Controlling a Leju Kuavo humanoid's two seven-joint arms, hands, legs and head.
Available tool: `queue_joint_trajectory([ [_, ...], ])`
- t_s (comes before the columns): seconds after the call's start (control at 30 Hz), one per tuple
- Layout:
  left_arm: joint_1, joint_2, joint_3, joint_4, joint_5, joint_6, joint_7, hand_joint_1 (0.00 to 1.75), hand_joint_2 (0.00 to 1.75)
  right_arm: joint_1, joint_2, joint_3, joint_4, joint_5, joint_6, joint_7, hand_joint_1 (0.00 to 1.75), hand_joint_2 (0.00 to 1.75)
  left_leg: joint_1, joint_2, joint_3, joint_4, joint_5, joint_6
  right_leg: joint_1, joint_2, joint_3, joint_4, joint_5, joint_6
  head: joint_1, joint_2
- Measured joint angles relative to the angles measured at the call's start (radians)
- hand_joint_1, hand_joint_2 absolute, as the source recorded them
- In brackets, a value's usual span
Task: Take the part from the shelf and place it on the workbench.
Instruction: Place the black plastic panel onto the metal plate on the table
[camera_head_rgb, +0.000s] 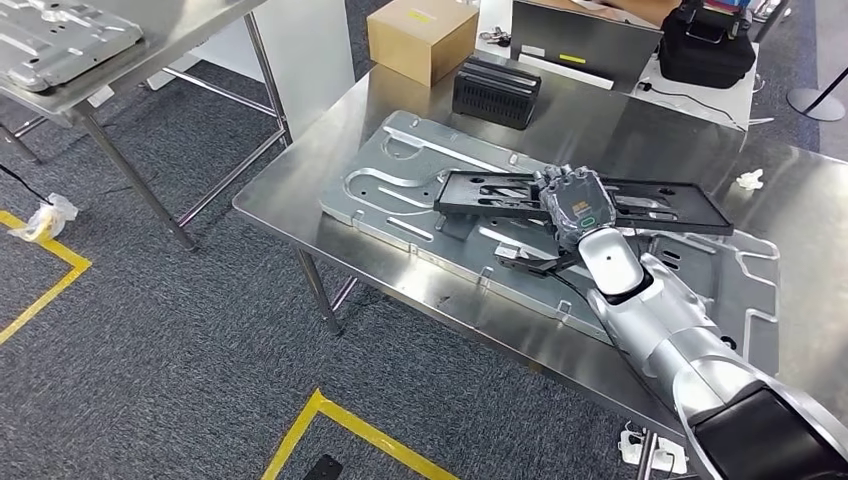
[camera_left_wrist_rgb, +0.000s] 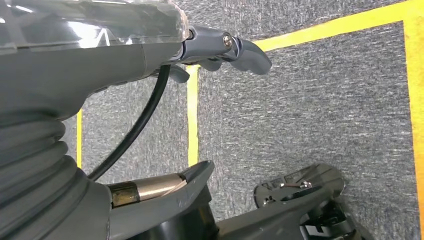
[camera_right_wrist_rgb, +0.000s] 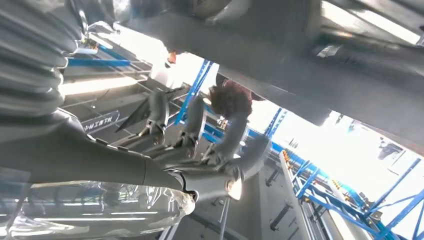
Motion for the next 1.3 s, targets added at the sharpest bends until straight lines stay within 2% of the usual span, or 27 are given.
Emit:
queue_joint_trajectory([
  [0.33, -0.001, 0.001, -0.003, 0.0, 0.002, 0.0, -0.007, 0.0, 1.75, -0.003, -0.001, -0.003, 0.0, 0.0, 0.0, -0.001, 0.0, 0.0, -0.002, 0.0, 0.0, 0.001, -0.001, 0.008, -0.002, 0.0, 0.003, -0.008, 0.004, 0.017, 0.0, 0.0],
  [0.67, -0.001, 0.001, -0.003, 0.0, 0.007, 0.0, -0.014, 0.0, 1.75, -0.003, -0.004, -0.004, 0.0, 0.0, 0.0, -0.004, 0.0, 0.0, -0.001, 0.001, 0.002, 0.001, 0.0, 0.008, 0.0, 0.0, 0.002, -0.003, 0.004, 0.018, 0.0, 0.0],
  [0.8, -0.001, 0.001, -0.003, 0.0, 0.01, 0.0, -0.017, 0.0, 0.0, -0.003, -0.006, -0.007, 0.0, 0.0, 0.001, -0.006, 0.0, 0.0, -0.001, 0.001, 0.003, 0.001, 0.0, 0.008, 0.0, 0.0, 0.002, -0.002, 0.003, 0.018, 0.0, 0.0],
  [1.2, -0.001, 0.001, -0.003, 0.0, 0.01, -0.012, -0.039, 0.0, 0.0, 0.0, -0.01, -0.019, -0.001, 0.001, 0.0, -0.017, 0.0, 0.0, -0.001, 0.001, 0.003, 0.001, 0.001, 0.008, 0.0, 0.0, 0.002, -0.002, 0.003, 0.018, 0.0, 0.0],
  [1.3, -0.001, 0.001, -0.003, 0.0, 0.011, -0.017, -0.04, 0.0, 0.0, 0.003, -0.01, -0.019, -0.006, 0.001, 0.001, -0.017, 0.0, 0.0, -0.006, 0.001, 0.001, 0.006, -0.002, 0.016, -0.006, 0.0, 0.004, -0.006, 0.005, 0.026, -0.001, 0.0],
])
